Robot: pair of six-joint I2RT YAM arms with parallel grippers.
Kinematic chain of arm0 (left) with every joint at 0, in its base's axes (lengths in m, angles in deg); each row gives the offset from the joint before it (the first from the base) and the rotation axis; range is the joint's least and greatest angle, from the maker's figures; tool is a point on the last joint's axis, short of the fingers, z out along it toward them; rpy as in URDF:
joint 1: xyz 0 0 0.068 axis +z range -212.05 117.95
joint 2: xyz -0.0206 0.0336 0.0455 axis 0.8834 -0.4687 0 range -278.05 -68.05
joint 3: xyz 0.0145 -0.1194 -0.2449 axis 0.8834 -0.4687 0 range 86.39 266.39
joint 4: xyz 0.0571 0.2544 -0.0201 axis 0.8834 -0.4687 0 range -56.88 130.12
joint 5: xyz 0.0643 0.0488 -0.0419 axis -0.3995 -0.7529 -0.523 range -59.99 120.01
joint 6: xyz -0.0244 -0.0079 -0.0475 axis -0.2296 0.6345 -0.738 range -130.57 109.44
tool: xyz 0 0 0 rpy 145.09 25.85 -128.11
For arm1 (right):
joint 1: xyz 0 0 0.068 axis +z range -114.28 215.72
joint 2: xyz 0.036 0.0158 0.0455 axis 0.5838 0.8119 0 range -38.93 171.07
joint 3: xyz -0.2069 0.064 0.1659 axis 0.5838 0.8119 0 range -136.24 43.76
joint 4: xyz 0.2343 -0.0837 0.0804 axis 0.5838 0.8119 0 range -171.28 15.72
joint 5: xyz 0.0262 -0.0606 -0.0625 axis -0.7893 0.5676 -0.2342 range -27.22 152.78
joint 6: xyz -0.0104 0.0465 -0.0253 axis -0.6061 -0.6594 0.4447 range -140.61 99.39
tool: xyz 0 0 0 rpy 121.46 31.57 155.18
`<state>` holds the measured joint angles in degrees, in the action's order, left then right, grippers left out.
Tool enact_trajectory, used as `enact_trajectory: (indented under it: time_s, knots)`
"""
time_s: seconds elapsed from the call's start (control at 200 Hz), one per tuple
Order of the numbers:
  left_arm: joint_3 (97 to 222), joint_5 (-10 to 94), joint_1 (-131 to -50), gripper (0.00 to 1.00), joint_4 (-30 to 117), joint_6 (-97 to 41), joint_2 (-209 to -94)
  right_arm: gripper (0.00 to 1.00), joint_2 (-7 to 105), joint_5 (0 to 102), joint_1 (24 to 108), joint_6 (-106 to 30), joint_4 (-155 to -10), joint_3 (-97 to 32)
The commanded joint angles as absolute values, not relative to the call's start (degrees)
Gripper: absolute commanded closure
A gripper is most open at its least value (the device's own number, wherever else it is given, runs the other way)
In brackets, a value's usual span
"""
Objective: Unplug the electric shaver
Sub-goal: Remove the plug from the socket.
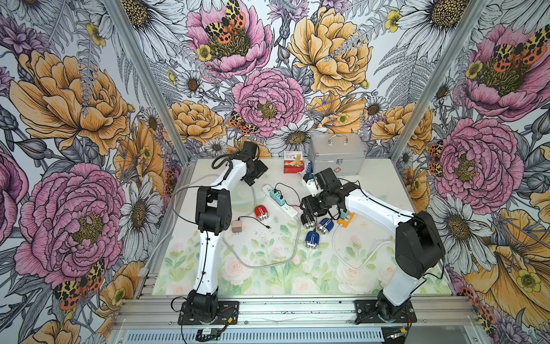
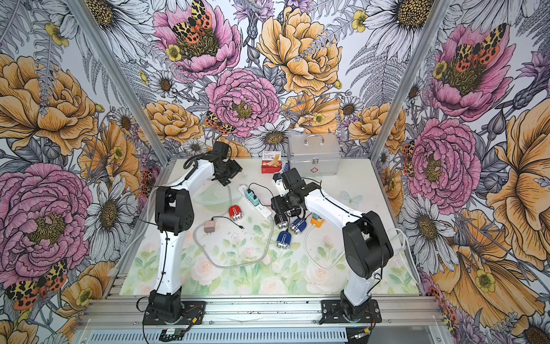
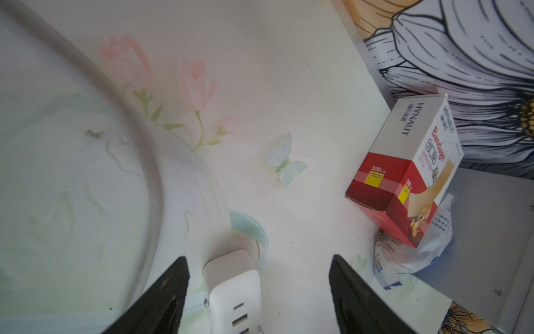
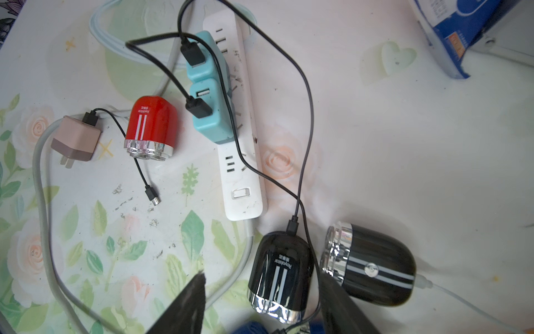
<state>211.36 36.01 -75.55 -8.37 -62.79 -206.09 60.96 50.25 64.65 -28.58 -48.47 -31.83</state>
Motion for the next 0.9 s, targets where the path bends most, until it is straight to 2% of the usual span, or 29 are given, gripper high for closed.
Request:
enact_trajectory:
  time_s: [0.0,0.695,0.896]
  knots:
    - [216.95,37.21,-76.76,0.22,-10.59,-64.82,-208.89,0.36,63.07,50.01,65.21,-27.56,-50.77,-32.17]
    - [220.42,37.79,-78.99,0.20,-12.41,-64.53,-215.36,0.36,63.72,50.43,65.25,-27.47,-53.58,-30.25]
    - [214.67,34.52,-79.30,0.20,-14.46,-64.96,-211.33,0.36,63.72,50.48,65.26,-27.65,-54.29,-29.36]
